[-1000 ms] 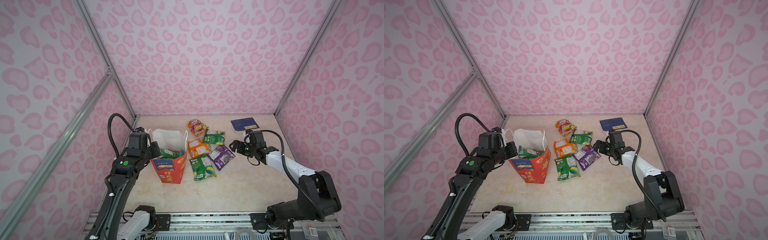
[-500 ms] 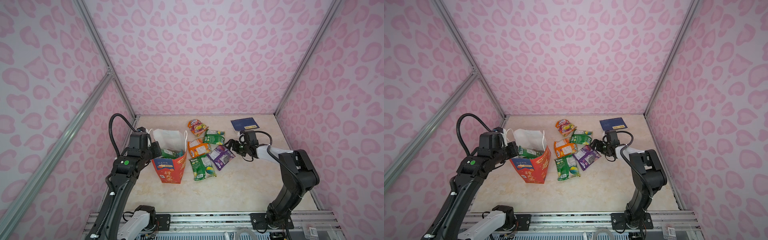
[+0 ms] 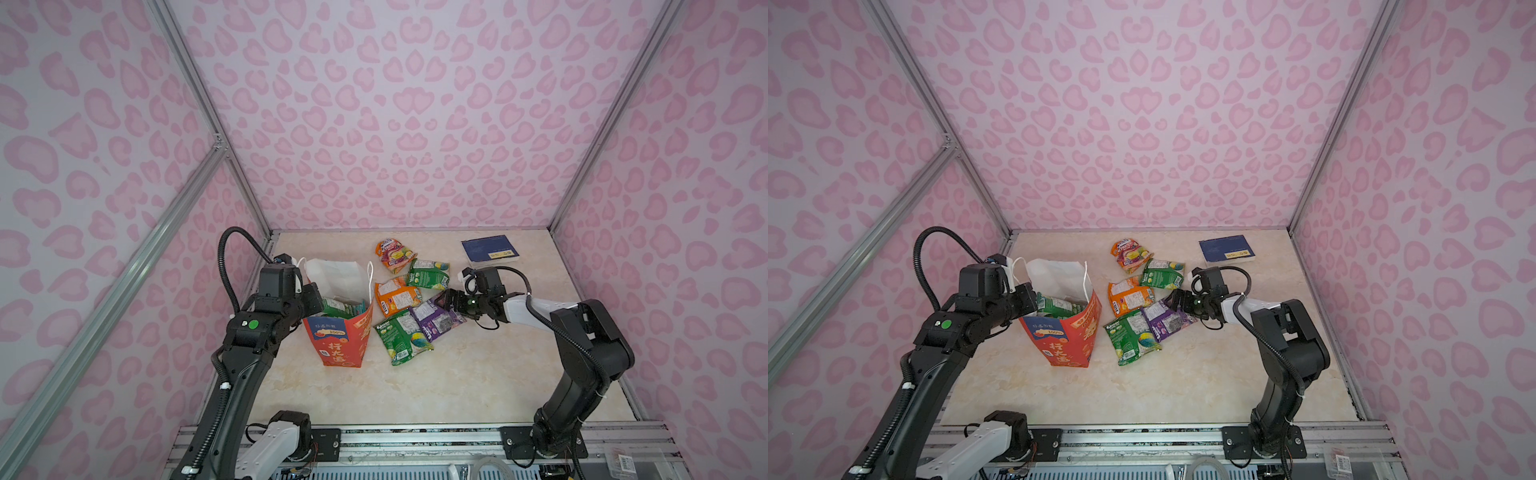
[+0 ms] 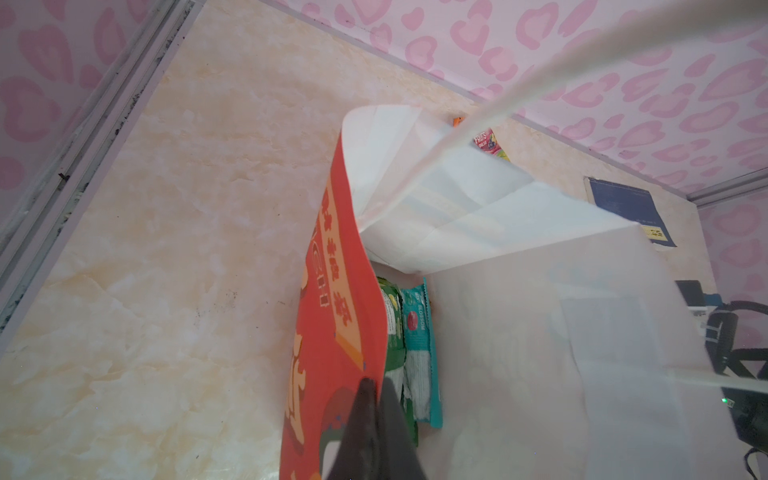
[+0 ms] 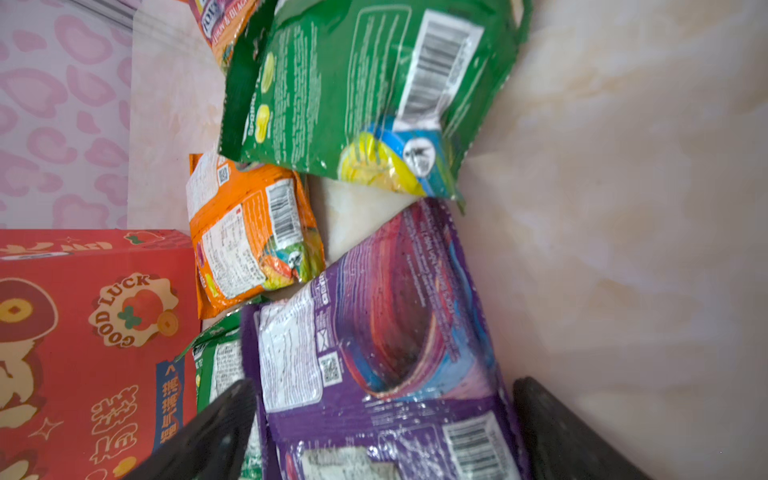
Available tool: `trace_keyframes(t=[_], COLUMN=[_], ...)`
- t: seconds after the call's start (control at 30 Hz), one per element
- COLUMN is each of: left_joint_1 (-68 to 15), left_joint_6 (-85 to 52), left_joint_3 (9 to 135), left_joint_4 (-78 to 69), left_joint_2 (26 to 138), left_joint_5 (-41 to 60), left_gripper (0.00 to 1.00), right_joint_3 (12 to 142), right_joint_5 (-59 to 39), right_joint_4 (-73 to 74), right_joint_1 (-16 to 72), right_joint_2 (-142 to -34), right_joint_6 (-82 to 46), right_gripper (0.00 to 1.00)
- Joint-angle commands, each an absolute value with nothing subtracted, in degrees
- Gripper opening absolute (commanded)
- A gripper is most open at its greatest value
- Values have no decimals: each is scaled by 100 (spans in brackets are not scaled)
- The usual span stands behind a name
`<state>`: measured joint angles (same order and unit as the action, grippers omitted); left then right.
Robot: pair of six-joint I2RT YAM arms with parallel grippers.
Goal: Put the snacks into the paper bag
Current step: 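Lower the right gripper onto the purple packet and grasp it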
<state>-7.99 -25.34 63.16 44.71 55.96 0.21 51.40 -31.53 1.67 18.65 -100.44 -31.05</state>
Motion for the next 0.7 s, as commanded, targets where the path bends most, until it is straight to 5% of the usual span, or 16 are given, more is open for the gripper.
trace_keyframes(t=[0.0,0.17,0.37,0.67], left_joint_1=[-797,-800,-799,-800], left_joint_6=[-2474,-2479,-2479,-2471], left_joint_3=[6291,6284,6281,6284], left_joint_4=[4375,4374,4366,4368], left_joint_2=[5601,5595,5590,5607], left_joint_5=[61,65,71,113], left_gripper=[3,3,3,3], right_joint_3=[5073,4994,4996,4999], right_joint_5=[-2815,-1702,-1578,-1652], right_joint_4=[-347,-971,-1017,-1016], right_joint_1=[1972,2034,2253,2613], right_joint_2=[-9810,-9540,-9760,-9893], right_joint_6=[-2999,-2847,-2766,-2951], right_gripper=[97,99,98,75])
